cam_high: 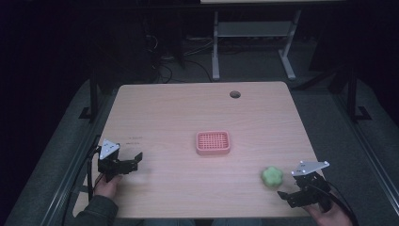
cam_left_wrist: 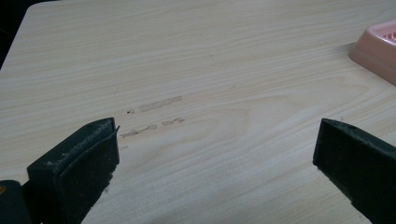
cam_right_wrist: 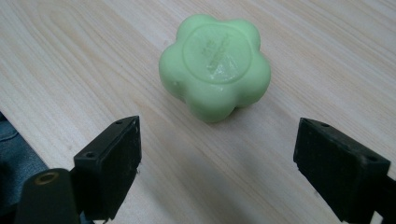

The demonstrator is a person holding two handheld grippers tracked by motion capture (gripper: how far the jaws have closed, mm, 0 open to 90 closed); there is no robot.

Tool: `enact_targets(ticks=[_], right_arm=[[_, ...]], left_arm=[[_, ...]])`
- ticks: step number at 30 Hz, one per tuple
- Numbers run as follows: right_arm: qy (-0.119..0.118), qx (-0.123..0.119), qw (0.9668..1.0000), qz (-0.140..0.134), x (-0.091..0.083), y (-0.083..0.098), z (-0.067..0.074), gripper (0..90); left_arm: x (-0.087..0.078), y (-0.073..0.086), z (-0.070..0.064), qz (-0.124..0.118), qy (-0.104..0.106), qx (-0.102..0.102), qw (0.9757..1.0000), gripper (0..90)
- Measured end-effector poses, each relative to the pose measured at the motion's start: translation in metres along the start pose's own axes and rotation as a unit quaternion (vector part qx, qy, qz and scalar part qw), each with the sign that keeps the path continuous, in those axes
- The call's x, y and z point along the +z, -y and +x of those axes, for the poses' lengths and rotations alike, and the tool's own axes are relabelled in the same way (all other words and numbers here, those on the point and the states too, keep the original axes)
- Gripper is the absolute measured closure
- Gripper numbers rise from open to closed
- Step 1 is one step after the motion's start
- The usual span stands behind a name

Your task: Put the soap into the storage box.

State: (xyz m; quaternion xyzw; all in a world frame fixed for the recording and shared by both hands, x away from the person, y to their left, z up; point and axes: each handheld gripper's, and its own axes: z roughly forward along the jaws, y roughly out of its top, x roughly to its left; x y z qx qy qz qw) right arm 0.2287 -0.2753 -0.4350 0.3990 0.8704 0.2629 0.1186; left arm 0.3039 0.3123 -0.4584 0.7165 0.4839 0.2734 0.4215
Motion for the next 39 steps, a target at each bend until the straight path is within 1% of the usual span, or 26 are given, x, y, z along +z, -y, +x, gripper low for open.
enact_targets(ticks=[1, 4, 6, 7, 8, 9, 10, 11, 12, 13, 17, 18, 20, 23, 25, 30, 32, 35, 39], right_arm=[[-0.001, 0.001, 1.0, 0.0, -0.001, -0.001, 0.0, 14.5], [0.001, 0.003, 1.0, 0.002, -0.002, -0.003, -0.001, 14.5], [0.0, -0.003, 1.0, 0.006, -0.002, -0.005, -0.001, 14.4], [-0.001, -0.001, 0.9999, 0.013, -0.002, -0.007, 0.0, 14.4], [-0.002, -0.01, 0.9998, 0.014, -0.002, -0.009, 0.0, 14.5], [-0.002, -0.01, 0.9998, 0.014, -0.002, -0.009, 0.0, 14.5], [-0.001, -0.018, 0.9996, 0.02, -0.002, -0.014, 0.001, 14.5], [-0.001, -0.02, 0.9995, 0.024, -0.001, -0.016, 0.001, 14.5], [-0.001, -0.026, 0.9994, 0.024, -0.001, -0.018, 0.001, 14.5], [-0.003, -0.025, 0.9993, 0.028, 0.0, -0.02, 0.001, 14.5], [-0.005, -0.039, 0.9986, 0.037, 0.003, -0.029, 0.001, 14.5], [-0.005, -0.036, 0.9985, 0.041, 0.004, -0.032, 0.002, 14.5], [-0.007, -0.048, 0.9978, 0.045, 0.007, -0.035, 0.002, 14.5], [-0.009, -0.049, 0.9971, 0.057, 0.01, -0.04, 0.003, 14.5], [-0.01, -0.058, 0.9965, 0.059, 0.013, -0.043, 0.003, 14.5], [-0.013, -0.063, 0.9955, 0.07, 0.017, -0.05, 0.003, 14.5], [-0.012, -0.057, 0.9956, 0.073, 0.018, -0.052, 0.003, 14.5], [-0.014, -0.056, 0.9952, 0.08, 0.02, -0.055, 0.002, 14.5], [-0.015, -0.062, 0.9944, 0.085, 0.022, -0.057, 0.002, 14.5]], left_arm=[[0.0, 0.0, 0.0, 0.001, 0.001, -0.002, 1.0, 0.0], [0.001, 0.0, -0.002, 0.0, 0.001, 0.002, 1.0, 0.0], [0.001, 0.0, -0.002, 0.001, 0.004, 0.008, 1.0, 0.0], [0.001, 0.0, -0.003, 0.002, 0.004, 0.009, 0.9999, 0.0], [0.001, 0.0, -0.003, 0.002, 0.004, 0.01, 0.9999, 0.0], [0.001, 0.0, -0.003, 0.002, 0.004, 0.01, 0.9999, 0.0], [0.001, 0.0, -0.003, 0.003, 0.005, 0.008, 1.0, 0.0], [0.001, 0.0, -0.002, 0.002, 0.005, 0.008, 1.0, 0.0], [0.001, 0.0, -0.002, 0.003, 0.004, 0.007, 1.0, 0.0], [0.001, 0.0, -0.002, 0.004, 0.004, 0.007, 1.0, 0.0], [0.001, 0.0, -0.002, 0.004, 0.004, 0.006, 1.0, 0.0], [0.001, 0.0, -0.002, 0.004, 0.004, 0.006, 1.0, 0.0], [0.001, 0.0, -0.002, 0.004, 0.004, 0.007, 1.0, 0.0], [0.002, 0.0, -0.002, 0.007, 0.003, 0.005, 1.0, 0.0], [0.001, 0.0, -0.002, 0.005, 0.004, 0.004, 1.0, 0.0], [0.001, 0.0, -0.003, 0.006, 0.005, 0.005, 1.0, 0.0], [0.001, 0.0, -0.003, 0.006, 0.005, 0.004, 1.0, 0.0], [0.001, 0.0, -0.003, 0.006, 0.005, 0.004, 1.0, 0.0], [0.001, 0.0, -0.002, 0.006, 0.004, 0.003, 1.0, 0.0]])
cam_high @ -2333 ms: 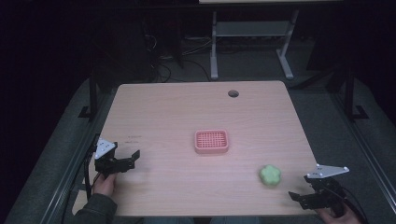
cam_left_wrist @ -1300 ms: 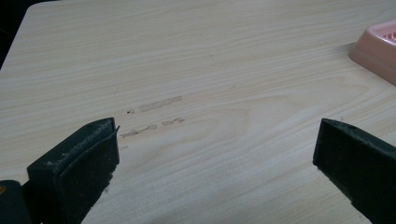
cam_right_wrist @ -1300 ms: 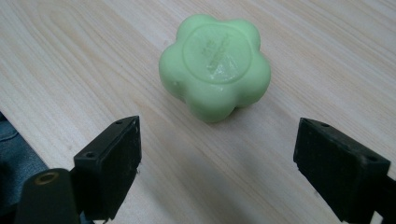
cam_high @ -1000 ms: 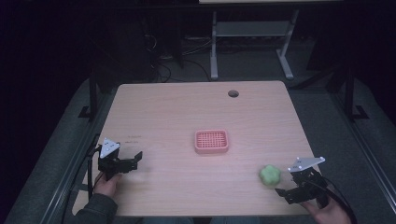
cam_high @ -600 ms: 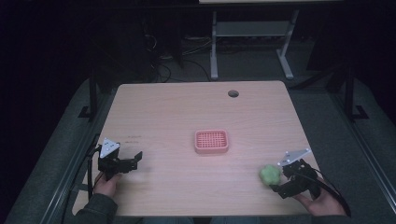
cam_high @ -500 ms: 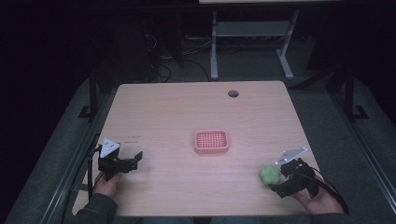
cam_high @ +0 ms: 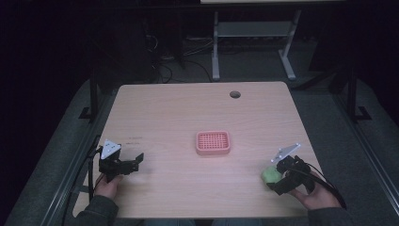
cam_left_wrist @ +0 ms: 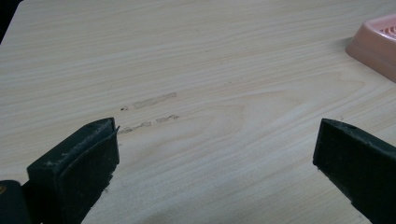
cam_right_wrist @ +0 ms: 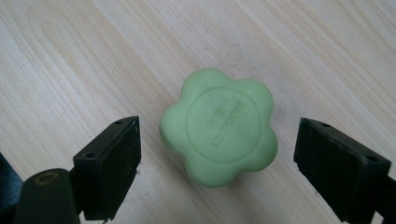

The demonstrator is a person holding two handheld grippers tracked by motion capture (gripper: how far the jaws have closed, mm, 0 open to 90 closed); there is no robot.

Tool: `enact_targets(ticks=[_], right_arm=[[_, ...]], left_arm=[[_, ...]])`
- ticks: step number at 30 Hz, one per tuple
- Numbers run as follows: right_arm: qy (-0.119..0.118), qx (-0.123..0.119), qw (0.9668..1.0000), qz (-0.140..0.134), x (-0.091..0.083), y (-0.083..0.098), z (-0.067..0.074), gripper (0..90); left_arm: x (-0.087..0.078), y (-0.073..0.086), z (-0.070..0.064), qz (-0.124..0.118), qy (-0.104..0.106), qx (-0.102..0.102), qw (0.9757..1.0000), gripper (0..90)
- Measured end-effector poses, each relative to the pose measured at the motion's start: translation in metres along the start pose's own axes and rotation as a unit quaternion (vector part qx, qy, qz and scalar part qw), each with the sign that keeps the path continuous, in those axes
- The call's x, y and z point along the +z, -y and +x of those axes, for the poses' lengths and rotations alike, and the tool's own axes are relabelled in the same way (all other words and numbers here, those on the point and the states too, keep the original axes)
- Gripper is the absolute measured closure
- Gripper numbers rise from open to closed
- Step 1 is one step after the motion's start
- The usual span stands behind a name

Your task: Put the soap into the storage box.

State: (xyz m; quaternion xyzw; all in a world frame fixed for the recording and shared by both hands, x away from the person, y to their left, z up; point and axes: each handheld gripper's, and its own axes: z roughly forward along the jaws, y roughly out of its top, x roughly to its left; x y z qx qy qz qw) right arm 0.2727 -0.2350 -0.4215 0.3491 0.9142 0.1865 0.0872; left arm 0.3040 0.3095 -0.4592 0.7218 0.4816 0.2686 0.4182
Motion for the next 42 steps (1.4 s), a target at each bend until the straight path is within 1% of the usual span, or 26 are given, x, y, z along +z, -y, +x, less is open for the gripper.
enact_targets(ticks=[6, 11, 18, 21, 26, 32, 35, 37, 38, 40, 42], right_arm=[[0.001, -0.004, 1.0, 0.005, 0.002, -0.007, 0.0, 14.5], [-0.002, -0.013, 0.9998, 0.014, 0.006, -0.012, 0.0, 14.5], [-0.009, -0.014, 0.9995, 0.025, 0.013, -0.016, -0.002, 14.5], [-0.01, -0.018, 0.9992, 0.035, 0.017, -0.018, -0.002, 14.7], [-0.01, -0.016, 0.999, 0.041, 0.02, -0.02, -0.002, 15.2], [-0.008, -0.02, 0.9984, 0.051, 0.023, -0.022, -0.002, 15.6], [-0.006, -0.023, 0.9984, 0.052, 0.023, -0.024, -0.001, 16.3], [-0.006, -0.027, 0.9983, 0.051, 0.022, -0.024, -0.001, 19.4], [-0.006, -0.03, 0.9983, 0.049, 0.021, -0.024, 0.0, 19.4], [-0.005, -0.024, 0.9986, 0.047, 0.02, -0.024, -0.001, 19.1], [-0.005, -0.023, 0.9986, 0.047, 0.02, -0.023, -0.002, 18.7]], left_arm=[[0.0, 0.0, 0.0, 0.002, 0.001, 0.004, 1.0, 0.0], [0.0, 0.0, 0.0, 0.0, 0.001, 0.001, 1.0, 0.0], [0.0, 0.0, 0.0, 0.0, 0.001, 0.001, 1.0, 0.0], [-0.001, 0.0, 0.0, 0.0, 0.001, 0.002, 1.0, 0.0], [-0.001, 0.0, 0.001, -0.001, 0.001, 0.002, 1.0, 0.0], [-0.001, 0.0, 0.001, -0.001, 0.0, 0.002, 1.0, 0.0], [-0.001, 0.0, 0.001, 0.001, 0.0, 0.0, 1.0, 0.0], [-0.001, 0.0, 0.001, 0.0, 0.001, 0.001, 1.0, 0.0], [-0.001, 0.0, 0.001, 0.0, 0.001, 0.002, 1.0, 0.0], [-0.001, 0.0, 0.0, 0.0, 0.001, 0.003, 1.0, 0.0], [-0.001, 0.0, 0.0, 0.0, 0.001, 0.003, 1.0, 0.0]])
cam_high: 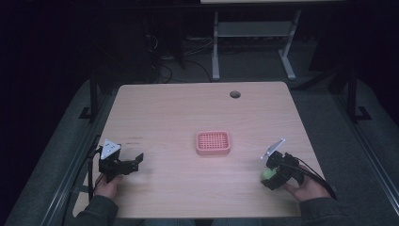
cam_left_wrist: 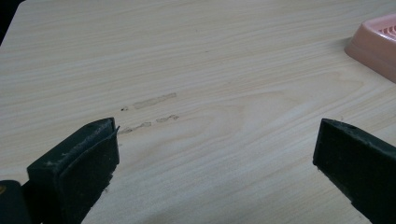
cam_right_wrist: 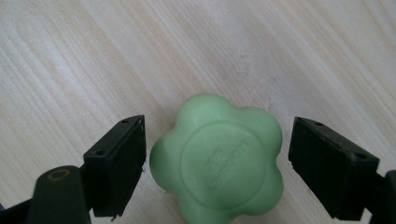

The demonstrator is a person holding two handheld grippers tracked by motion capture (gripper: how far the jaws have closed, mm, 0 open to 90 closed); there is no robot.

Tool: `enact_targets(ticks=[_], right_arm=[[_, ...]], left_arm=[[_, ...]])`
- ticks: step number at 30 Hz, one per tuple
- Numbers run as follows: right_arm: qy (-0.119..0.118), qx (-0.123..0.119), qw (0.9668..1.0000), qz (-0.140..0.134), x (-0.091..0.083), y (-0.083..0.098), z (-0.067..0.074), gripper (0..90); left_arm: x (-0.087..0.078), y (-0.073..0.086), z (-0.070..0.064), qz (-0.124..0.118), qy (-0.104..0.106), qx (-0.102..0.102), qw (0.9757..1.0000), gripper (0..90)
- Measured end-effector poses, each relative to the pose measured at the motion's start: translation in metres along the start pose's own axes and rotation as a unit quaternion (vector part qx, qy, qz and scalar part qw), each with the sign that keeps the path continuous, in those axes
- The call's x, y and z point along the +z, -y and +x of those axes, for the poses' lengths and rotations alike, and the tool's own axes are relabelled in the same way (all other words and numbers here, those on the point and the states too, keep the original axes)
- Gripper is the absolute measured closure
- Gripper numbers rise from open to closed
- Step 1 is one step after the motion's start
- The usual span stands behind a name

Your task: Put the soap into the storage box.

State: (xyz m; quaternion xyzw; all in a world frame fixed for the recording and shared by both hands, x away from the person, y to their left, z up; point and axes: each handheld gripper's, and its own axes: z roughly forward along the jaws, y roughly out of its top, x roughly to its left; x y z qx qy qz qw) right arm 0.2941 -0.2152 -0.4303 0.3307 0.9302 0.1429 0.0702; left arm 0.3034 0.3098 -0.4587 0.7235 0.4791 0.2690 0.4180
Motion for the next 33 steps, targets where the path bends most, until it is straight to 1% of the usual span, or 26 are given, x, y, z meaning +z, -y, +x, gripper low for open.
enact_targets(ticks=[1, 4, 7, 10, 13, 16, 23, 24, 30, 33], right_arm=[[0.0, 0.0, 1.0, 0.0, 0.0, 0.0, 0.0, 18.7], [0.0, 0.001, 0.9999, 0.013, 0.003, 0.001, 0.0, 17.8], [0.0, 0.001, 0.9998, 0.018, 0.006, 0.001, 0.001, 17.9], [0.001, -0.004, 0.9997, 0.024, 0.009, 0.001, 0.001, 18.6], [0.001, -0.005, 0.9997, 0.025, 0.01, 0.001, 0.001, 19.4], [-0.001, 0.001, 0.9996, 0.027, 0.011, 0.002, 0.001, 20.1], [-0.002, -0.002, 0.9996, 0.029, 0.011, 0.003, 0.0, 24.3], [-0.001, -0.006, 0.9995, 0.032, 0.012, 0.003, 0.0, 24.5], [-0.002, -0.004, 0.9993, 0.037, 0.012, 0.002, 0.0, 25.1], [-0.001, -0.007, 0.9992, 0.039, 0.012, 0.001, 0.001, 25.4]], left_arm=[[0.0, 0.0, 0.0, 0.0, 0.0, 0.0, 1.0, 0.0], [0.0, 0.0, 0.001, 0.001, -0.001, 0.0, 1.0, 0.0], [0.0, 0.0, 0.001, 0.0, -0.001, 0.0, 1.0, 0.0], [0.0, 0.0, 0.0, 0.0, 0.001, 0.001, 1.0, 0.0], [0.0, 0.0, 0.001, 0.0, 0.0, 0.001, 1.0, 0.0], [0.0, 0.0, 0.001, 0.0, -0.001, 0.0, 1.0, 0.0], [0.0, 0.0, 0.001, 0.0, -0.001, -0.002, 1.0, 0.0], [0.0, 0.0, 0.001, 0.0, -0.001, -0.001, 1.0, 0.0], [0.0, 0.0, 0.001, -0.001, -0.001, -0.003, 1.0, 0.0], [0.0, 0.0, 0.001, 0.0, -0.001, -0.001, 1.0, 0.0]])
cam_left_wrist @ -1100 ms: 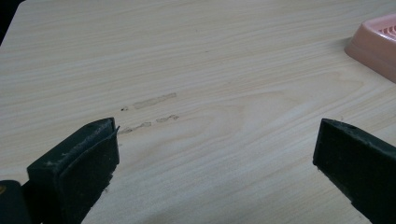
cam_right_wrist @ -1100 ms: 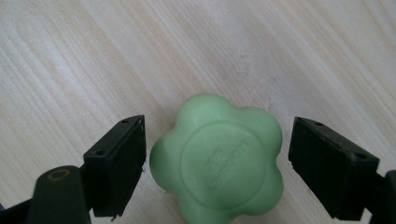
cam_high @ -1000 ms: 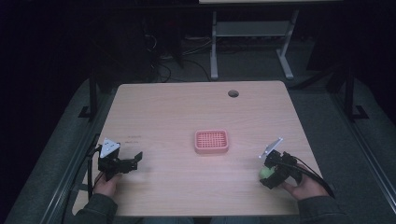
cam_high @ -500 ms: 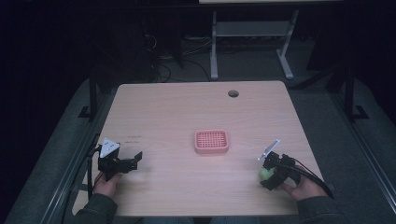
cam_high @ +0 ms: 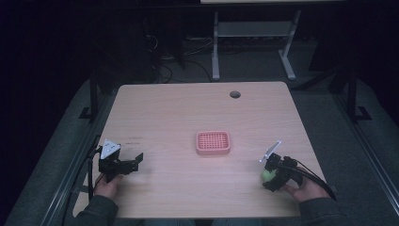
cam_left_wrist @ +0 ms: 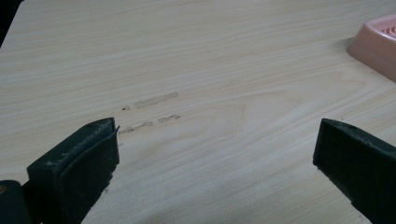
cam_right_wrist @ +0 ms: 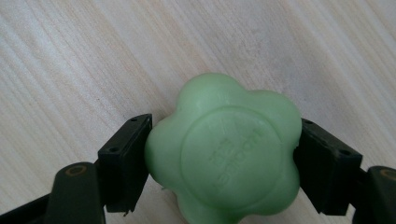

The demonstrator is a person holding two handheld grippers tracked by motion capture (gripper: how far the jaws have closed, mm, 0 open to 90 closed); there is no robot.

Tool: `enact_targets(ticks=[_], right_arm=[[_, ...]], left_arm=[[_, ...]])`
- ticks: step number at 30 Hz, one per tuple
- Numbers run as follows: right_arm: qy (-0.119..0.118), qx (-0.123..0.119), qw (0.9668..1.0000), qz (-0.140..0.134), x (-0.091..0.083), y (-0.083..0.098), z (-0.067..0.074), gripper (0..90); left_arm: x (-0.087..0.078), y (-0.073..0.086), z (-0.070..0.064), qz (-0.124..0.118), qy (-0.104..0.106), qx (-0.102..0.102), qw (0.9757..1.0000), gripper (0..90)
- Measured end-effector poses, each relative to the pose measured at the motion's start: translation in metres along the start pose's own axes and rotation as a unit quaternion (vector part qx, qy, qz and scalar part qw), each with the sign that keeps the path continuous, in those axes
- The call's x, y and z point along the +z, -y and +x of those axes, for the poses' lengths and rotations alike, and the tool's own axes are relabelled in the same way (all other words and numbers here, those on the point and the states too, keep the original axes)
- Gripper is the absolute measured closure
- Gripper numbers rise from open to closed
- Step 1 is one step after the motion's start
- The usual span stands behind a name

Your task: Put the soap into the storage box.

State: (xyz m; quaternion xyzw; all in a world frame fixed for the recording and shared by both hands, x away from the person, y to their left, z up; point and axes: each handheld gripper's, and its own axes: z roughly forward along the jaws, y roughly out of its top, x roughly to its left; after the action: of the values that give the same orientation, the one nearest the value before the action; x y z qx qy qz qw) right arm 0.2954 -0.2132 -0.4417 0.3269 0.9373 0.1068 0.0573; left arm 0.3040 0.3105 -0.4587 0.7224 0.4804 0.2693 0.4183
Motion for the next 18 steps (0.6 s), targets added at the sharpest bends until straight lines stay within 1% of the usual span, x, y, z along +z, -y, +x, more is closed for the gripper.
enact_targets(ticks=[7, 9, 12, 14, 16, 18], right_arm=[[-0.005, 0.006, 1.0, -0.003, -0.0003, 0.0005, -0.0015, 25.9], [-0.01, 0.011, 0.9999, -0.006, -0.0004, 0.0009, -0.0026, 25.9], [-0.003, 0.012, 0.9999, -0.007, -0.0007, 0.0013, -0.0014, 26.0], [-0.003, 0.016, 0.9998, -0.014, -0.0025, 0.002, -0.0024, 26.1], [-0.009, 0.022, 0.9993, -0.029, -0.0064, 0.003, -0.0037, 26.1], [-0.013, 0.023, 0.9991, -0.034, -0.01, 0.0018, -0.0045, 26.1]], left_arm=[[0.0, 0.0, 0.0004, 0.001, -0.001, 0.0, 1.0, 0.0], [0.0003, 0.0001, -0.0001, 0.001, 0.0, -0.001, 1.0, 0.0], [0.0003, 0.0001, -0.0001, 0.001, 0.0, 0.0, 1.0, 0.0], [0.0, 0.0001, 0.0005, 0.003, -0.001, 0.0, 1.0, 0.0], [0.0, 0.0001, 0.0005, 0.003, -0.001, -0.001, 1.0, 0.0], [0.0004, 0.0002, 0.0, 0.002, 0.0, -0.001, 1.0, 0.0]])
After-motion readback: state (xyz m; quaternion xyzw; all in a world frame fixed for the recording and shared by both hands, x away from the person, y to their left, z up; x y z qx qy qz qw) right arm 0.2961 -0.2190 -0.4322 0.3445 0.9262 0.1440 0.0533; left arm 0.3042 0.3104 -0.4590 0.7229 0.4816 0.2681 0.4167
